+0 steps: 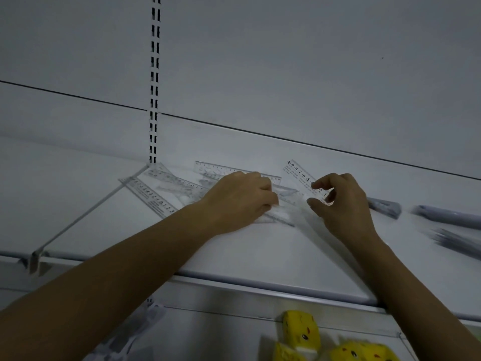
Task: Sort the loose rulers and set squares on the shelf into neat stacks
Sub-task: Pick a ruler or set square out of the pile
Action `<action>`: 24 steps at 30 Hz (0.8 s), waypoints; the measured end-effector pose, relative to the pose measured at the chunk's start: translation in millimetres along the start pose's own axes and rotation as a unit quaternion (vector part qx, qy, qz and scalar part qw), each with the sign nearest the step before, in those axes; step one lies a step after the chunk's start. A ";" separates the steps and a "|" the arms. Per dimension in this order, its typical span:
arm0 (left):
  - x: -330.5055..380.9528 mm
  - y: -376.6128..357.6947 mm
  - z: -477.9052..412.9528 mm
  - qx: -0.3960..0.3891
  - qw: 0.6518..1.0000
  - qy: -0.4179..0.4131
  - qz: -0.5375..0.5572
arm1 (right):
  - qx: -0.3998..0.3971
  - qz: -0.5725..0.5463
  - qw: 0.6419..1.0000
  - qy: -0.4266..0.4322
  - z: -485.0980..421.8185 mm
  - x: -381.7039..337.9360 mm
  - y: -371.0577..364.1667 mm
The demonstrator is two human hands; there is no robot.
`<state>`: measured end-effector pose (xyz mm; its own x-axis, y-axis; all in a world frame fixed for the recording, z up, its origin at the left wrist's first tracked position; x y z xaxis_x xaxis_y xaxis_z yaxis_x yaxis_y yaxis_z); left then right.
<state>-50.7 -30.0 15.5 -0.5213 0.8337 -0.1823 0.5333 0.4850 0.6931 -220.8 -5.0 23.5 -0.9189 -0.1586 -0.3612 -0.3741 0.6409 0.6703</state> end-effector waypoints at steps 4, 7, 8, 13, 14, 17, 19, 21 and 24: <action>-6.0 10.6 -3.7 0.037 0.996 0.070 0.034 | 0.042 -0.036 0.998 0.014 -0.9 -2.5 4.5; -9.6 21.0 -4.2 0.071 0.991 0.107 0.048 | 0.068 -0.083 0.994 0.027 -1.8 -6.5 7.2; -10.0 23.4 -4.1 0.083 0.990 0.109 0.042 | 0.078 -0.099 0.991 0.032 -1.6 -8.3 9.3; -13.2 30.6 -1.8 0.115 0.983 0.132 0.047 | 0.115 -0.120 0.982 0.087 2.3 -22.1 19.1; -14.6 31.8 -1.3 0.118 0.981 0.144 0.048 | 0.127 -0.099 0.981 0.109 4.2 -27.7 21.4; -17.4 35.1 -0.6 0.122 0.979 0.157 0.037 | 0.155 0.008 0.972 0.178 9.6 -46.0 25.8; -16.9 38.5 -1.8 0.123 0.981 0.150 0.027 | 0.166 0.059 0.963 0.202 10.0 -53.5 32.0; -14.6 42.1 -4.5 0.126 0.980 0.148 0.030 | 0.164 0.082 0.958 0.220 7.2 -55.9 41.5; -0.2 46.8 -20.5 0.124 0.981 0.145 0.028 | 0.167 0.091 0.950 0.247 1.1 -51.3 68.7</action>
<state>-39.3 -13.0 62.2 -0.6352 0.7680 0.0814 0.6928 0.5201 0.4994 -199.3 48.0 87.4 -0.9423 -0.3021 0.1440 -0.2180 0.8807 0.4205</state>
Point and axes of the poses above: each hand's wrist, its own z-axis away from the middle knuckle, its own y-axis out of the back of the hand, x = y × z, the point moved 7 cm from there along -z, towards the middle knuckle, and after that the axes turned 5 degrees about y, right-handed, at the moved point
